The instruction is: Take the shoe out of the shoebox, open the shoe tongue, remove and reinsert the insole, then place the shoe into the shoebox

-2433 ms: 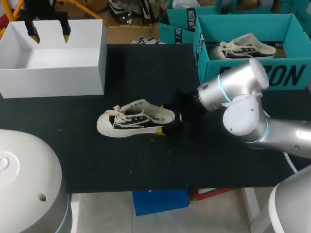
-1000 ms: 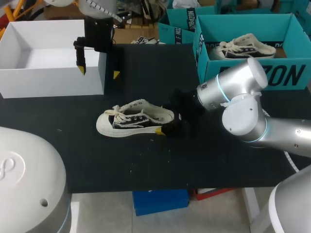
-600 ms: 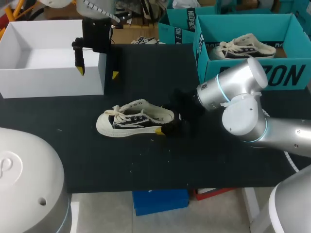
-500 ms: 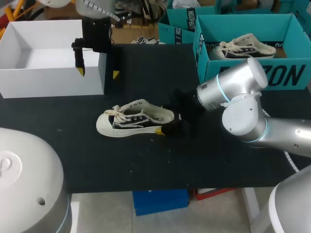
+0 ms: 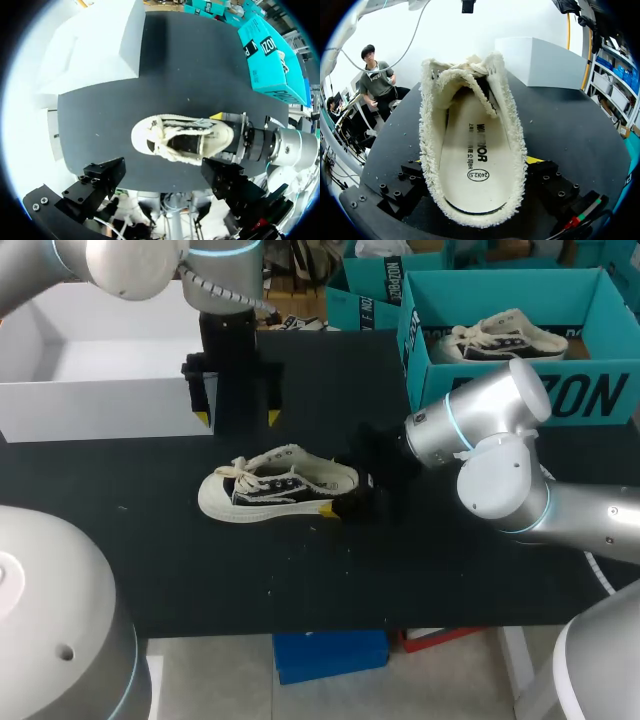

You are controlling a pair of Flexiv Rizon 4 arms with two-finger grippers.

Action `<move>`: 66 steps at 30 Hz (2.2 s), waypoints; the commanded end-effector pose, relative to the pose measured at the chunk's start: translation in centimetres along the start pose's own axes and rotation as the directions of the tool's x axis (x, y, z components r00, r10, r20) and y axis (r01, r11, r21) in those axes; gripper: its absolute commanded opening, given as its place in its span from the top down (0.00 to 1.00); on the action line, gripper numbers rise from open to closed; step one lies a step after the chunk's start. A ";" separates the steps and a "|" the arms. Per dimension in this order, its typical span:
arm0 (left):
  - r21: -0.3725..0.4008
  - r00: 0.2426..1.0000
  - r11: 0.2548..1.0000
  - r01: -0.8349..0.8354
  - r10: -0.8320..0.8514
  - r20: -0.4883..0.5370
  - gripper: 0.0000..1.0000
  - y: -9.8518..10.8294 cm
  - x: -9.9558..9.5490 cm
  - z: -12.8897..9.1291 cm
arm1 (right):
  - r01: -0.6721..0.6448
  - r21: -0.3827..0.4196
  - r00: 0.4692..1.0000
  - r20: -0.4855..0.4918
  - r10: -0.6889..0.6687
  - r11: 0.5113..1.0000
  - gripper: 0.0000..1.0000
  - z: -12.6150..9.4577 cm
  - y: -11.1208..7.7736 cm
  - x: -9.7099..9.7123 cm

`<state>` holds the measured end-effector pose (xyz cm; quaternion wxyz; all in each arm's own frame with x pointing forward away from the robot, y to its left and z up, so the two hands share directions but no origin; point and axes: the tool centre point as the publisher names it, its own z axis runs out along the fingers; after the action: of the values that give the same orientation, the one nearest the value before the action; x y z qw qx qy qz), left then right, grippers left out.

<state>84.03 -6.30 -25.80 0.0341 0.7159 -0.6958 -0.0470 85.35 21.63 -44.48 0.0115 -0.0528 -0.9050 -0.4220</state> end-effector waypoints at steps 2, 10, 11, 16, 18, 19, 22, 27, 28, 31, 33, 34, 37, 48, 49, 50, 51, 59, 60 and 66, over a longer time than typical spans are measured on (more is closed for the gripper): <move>0.002 0.999 1.000 -0.019 0.019 0.040 0.00 0.0 2.4 1.5 | -0.001 0.001 1.000 0.002 0.001 1.000 1.00 0.2 0.1 0.0; 0.044 0.989 0.995 -0.088 0.082 0.124 0.00 0.4 4.7 3.8 | -0.001 0.001 1.000 0.002 0.001 1.000 1.00 0.2 0.1 0.0; 0.037 0.988 0.995 -0.095 0.090 0.127 0.00 0.4 4.9 4.1 | -0.001 0.001 1.000 0.002 0.001 1.000 1.00 0.2 0.1 0.0; 0.034 0.983 0.992 -0.118 0.112 0.148 0.00 0.4 5.7 5.7 | -0.001 0.001 1.000 0.002 0.001 1.000 1.00 0.2 0.1 0.0; 0.026 0.981 0.992 -0.126 0.121 0.155 0.00 0.4 6.0 6.3 | -0.001 0.001 1.000 0.002 0.001 1.000 1.00 0.2 0.1 0.0; 0.027 0.979 0.991 -0.130 0.124 0.162 0.00 0.3 6.1 6.5 | -0.001 0.001 1.000 0.002 0.001 1.000 1.00 0.2 0.1 0.0; 0.028 0.975 0.991 -0.135 0.127 0.184 0.00 0.2 6.5 7.3 | -0.001 0.001 1.000 0.002 0.001 1.000 1.00 0.2 0.1 0.0; 0.024 0.963 0.991 -0.132 0.123 0.239 0.00 -0.3 6.8 8.6 | -0.001 0.001 1.000 0.002 0.001 1.000 1.00 0.2 0.1 0.0; 0.026 0.961 0.991 -0.130 0.120 0.248 0.00 -0.4 6.8 8.8 | -0.001 0.001 1.000 0.002 0.001 1.000 1.00 0.2 0.1 0.0; 0.029 0.952 0.991 -0.130 0.117 0.281 0.00 -0.6 6.9 9.4 | -0.001 0.001 1.000 0.002 0.001 1.000 1.00 0.2 0.1 0.0; 0.049 0.941 0.989 -0.138 0.115 0.318 0.00 -0.8 6.9 9.9 | -0.001 0.001 1.000 0.002 0.001 1.000 1.00 0.2 0.1 0.0; 0.045 0.939 0.990 -0.136 0.114 0.324 0.00 -0.9 6.8 10.1 | -0.001 0.001 1.000 0.002 0.001 1.000 1.00 0.2 0.1 0.0; 0.044 0.937 0.991 -0.125 0.104 0.334 0.00 -1.4 6.6 10.2 | -0.001 0.001 1.000 0.002 0.001 1.000 1.00 0.2 0.1 0.0; 0.056 0.928 0.992 -0.116 0.089 0.361 0.60 -2.0 5.7 10.4 | -0.001 0.001 1.000 0.002 0.001 1.000 1.00 0.2 0.1 0.0; 0.057 0.928 0.992 -0.116 0.087 0.362 0.67 -2.0 5.6 10.4 | -0.001 0.001 1.000 0.002 0.001 1.000 1.00 0.2 0.1 0.0; 0.058 0.928 0.992 -0.114 0.086 0.362 0.77 -2.1 5.5 10.3 | -0.001 0.001 1.000 0.002 0.001 1.000 1.00 0.2 0.1 0.0; 0.058 0.928 0.992 -0.114 0.085 0.363 0.92 -2.0 5.4 10.2 | -0.001 0.001 1.000 0.002 0.001 1.000 1.00 0.2 0.1 0.0; 0.064 0.930 0.992 -0.107 0.077 0.359 1.00 -2.1 4.5 9.8 | -0.001 0.001 1.000 0.002 0.001 1.000 1.00 0.2 0.1 0.0; 0.065 0.931 0.992 -0.105 0.076 0.357 1.00 -2.1 4.4 9.8 | -0.001 0.001 1.000 0.002 0.001 1.000 1.00 0.2 0.1 0.0; 0.074 0.941 0.993 -0.090 0.061 0.333 1.00 -2.1 3.9 9.2 | -0.001 0.001 1.000 0.002 0.001 1.000 1.00 0.2 0.1 0.0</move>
<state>85.42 -10.68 -35.74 -0.1159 0.6702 -0.7189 -0.1435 85.37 21.62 -44.49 0.0115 -0.0527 -0.9048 -0.4224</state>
